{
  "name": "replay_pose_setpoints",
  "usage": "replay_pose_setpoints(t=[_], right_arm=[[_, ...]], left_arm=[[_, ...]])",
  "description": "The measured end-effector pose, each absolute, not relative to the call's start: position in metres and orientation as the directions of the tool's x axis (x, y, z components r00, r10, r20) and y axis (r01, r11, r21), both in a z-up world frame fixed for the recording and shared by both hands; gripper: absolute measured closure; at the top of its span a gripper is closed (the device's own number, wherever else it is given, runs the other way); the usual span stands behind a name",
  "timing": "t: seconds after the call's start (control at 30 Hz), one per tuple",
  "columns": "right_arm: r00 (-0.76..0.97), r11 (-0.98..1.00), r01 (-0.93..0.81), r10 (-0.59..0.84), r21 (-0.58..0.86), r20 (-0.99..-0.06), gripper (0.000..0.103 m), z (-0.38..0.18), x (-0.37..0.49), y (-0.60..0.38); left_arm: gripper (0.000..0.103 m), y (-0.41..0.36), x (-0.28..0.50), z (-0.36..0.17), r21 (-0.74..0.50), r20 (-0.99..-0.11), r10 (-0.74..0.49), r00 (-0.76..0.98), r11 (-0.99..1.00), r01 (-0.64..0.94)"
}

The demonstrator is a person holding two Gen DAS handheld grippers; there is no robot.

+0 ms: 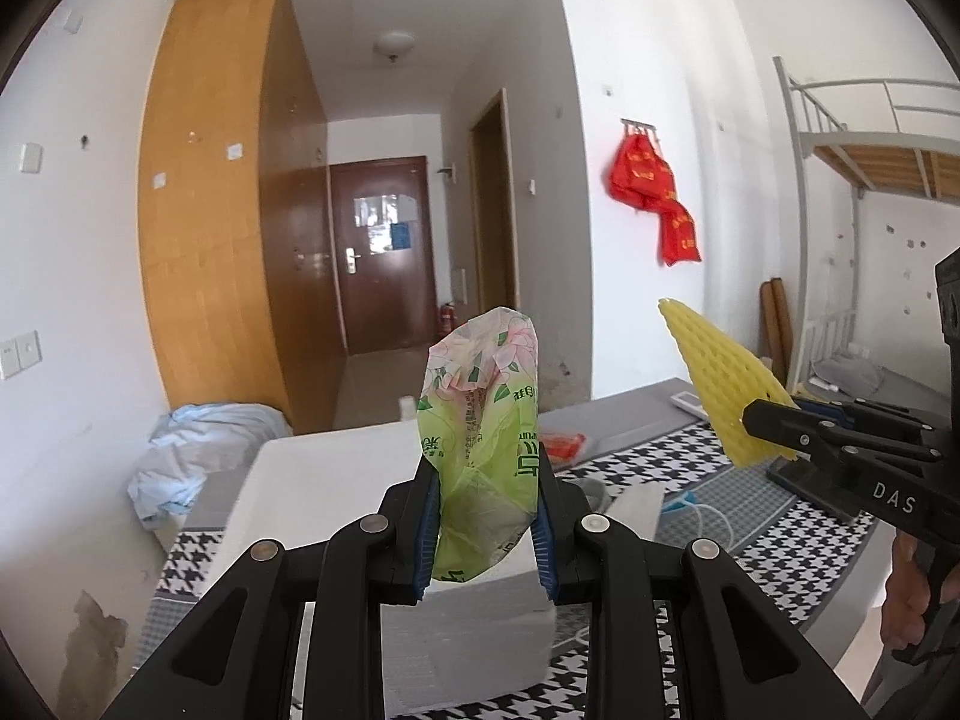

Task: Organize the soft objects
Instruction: 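Lift both held items and carry them over the white foam box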

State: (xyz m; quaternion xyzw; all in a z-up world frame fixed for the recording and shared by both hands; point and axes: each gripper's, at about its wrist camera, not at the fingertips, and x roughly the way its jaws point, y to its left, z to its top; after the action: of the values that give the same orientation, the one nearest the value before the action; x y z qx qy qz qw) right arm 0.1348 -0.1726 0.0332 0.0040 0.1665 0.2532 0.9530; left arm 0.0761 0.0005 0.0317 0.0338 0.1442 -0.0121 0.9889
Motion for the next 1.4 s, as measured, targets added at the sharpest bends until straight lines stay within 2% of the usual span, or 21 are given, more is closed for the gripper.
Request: replay_pose_setpoints(t=[0.87, 1.4], right_arm=[[0.727, 0.771, -0.632, 0.624, 0.078, -0.286, 0.082, 0.058, 0.142, -0.115], [0.656, 0.716, -0.695, 0.667, 0.061, -0.352, 0.082, 0.053, 0.157, -0.069]], left_arm=[[0.075, 0.036, 0.057, 0.060, 0.070, -0.258, 0.179, 0.949, 0.984, -0.167], [0.075, 0.056, 0.052, 0.056, 0.080, -0.255, 0.285, 0.924, 0.958, -0.274]])
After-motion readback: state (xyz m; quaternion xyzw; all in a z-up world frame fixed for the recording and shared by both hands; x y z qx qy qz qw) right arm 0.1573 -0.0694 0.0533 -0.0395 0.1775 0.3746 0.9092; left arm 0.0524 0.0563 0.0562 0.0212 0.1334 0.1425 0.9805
